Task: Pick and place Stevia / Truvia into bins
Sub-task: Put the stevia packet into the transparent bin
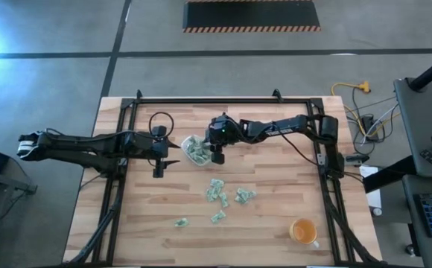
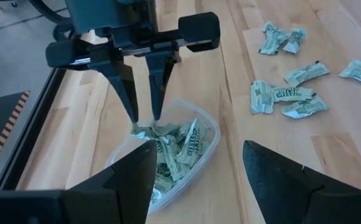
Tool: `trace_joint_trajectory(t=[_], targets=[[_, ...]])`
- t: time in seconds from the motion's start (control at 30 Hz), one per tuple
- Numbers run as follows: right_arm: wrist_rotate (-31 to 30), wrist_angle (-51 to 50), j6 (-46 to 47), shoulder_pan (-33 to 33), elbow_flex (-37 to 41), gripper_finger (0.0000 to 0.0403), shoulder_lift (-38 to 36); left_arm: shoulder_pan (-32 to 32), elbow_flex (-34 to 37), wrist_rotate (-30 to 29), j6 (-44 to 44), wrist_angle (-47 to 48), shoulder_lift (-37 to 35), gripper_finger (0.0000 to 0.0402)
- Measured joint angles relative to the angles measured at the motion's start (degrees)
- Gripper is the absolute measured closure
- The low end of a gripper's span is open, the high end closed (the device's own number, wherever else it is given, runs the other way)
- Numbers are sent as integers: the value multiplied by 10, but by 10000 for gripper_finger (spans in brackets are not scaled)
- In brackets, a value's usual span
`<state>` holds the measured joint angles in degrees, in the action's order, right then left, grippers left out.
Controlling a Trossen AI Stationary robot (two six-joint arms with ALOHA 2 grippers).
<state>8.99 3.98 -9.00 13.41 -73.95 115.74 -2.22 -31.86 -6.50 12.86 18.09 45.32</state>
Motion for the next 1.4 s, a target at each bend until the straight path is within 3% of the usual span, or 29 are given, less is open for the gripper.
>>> trace_joint_trajectory(t=[0.2,0.47,0.87,0.97,1.13,1.4], targets=[[0,-84,28,-1,0,264,-45,0,0,13,-9,1,8,179],[0,-260,60,-37,2,259,-110,17,6,151,-84,4,93,179],[0,-300,65,-101,49,277,-115,192,23,154,-257,-71,260,179],[0,-301,77,-101,58,284,-115,242,12,138,-287,-103,283,180],[-1,-303,90,-101,74,296,-115,320,-14,48,-320,-115,319,181],[-2,-303,102,-100,86,312,-115,415,-71,-27,-316,-116,401,181]])
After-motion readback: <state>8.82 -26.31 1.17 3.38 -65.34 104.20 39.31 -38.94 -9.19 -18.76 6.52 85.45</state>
